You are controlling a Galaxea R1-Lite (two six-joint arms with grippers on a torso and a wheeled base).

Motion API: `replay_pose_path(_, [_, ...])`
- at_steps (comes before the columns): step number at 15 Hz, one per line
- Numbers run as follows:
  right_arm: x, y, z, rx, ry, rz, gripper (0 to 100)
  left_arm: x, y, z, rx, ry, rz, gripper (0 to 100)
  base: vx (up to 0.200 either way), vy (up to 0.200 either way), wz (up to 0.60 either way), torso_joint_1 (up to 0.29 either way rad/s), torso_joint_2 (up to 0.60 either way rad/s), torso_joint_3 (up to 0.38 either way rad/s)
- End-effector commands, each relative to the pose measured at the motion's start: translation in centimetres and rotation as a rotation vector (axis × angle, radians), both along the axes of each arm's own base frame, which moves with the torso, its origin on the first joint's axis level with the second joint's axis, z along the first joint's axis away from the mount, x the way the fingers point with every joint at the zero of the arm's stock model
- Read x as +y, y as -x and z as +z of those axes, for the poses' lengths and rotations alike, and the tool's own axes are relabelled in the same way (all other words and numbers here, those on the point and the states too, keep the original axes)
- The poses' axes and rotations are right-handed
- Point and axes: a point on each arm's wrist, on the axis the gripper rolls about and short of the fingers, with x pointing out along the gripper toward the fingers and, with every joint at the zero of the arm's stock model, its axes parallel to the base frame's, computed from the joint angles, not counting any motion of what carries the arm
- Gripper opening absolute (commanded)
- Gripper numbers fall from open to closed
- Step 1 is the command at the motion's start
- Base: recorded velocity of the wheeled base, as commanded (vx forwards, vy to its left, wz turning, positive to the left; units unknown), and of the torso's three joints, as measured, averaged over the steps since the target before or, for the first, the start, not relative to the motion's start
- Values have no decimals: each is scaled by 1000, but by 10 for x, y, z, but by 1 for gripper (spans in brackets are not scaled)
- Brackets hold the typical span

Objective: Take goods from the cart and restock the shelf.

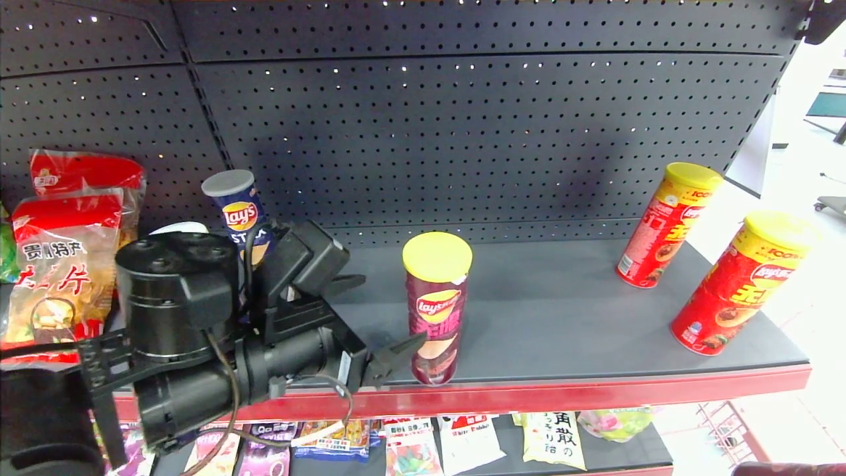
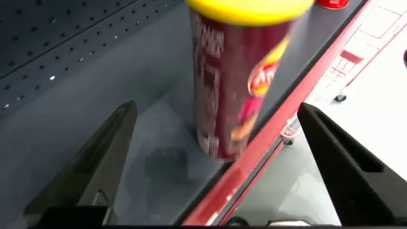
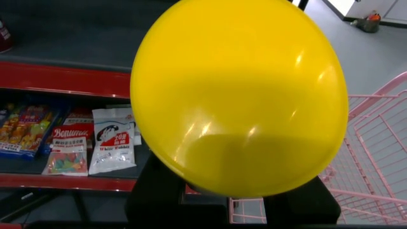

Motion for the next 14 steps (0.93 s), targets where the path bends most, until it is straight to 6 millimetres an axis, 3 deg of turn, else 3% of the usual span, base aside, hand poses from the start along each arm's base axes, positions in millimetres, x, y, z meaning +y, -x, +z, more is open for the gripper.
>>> replay_pose_path(1, [0, 0, 0, 4, 1, 2, 0, 23, 26, 8, -30, 24, 9, 100, 0, 0, 0, 0, 0, 0])
replay_pose_path(5, [0, -2, 3, 24, 3, 19, 0, 62, 71, 16, -67, 29, 83, 100, 0, 0, 0, 0, 0, 0])
replay_pose_path(7, [1, -16, 62, 59, -2, 59, 0, 88, 101, 33, -85, 31, 131, 100, 0, 0, 0, 0, 0, 0])
replay_pose_path(9, [3, -39, 98, 114, -6, 162, 0, 110, 129, 34, -54, 2, 127, 100, 0, 0, 0, 0, 0, 0])
replay_pose_path(12, [7, -76, 133, 185, -3, 277, 0, 136, 161, 33, -41, -9, 119, 100, 0, 0, 0, 0, 0, 0])
replay_pose_path(14, [11, -95, 145, 213, 7, 340, 0, 144, 170, 30, -57, 6, 118, 100, 0, 0, 0, 0, 0, 0])
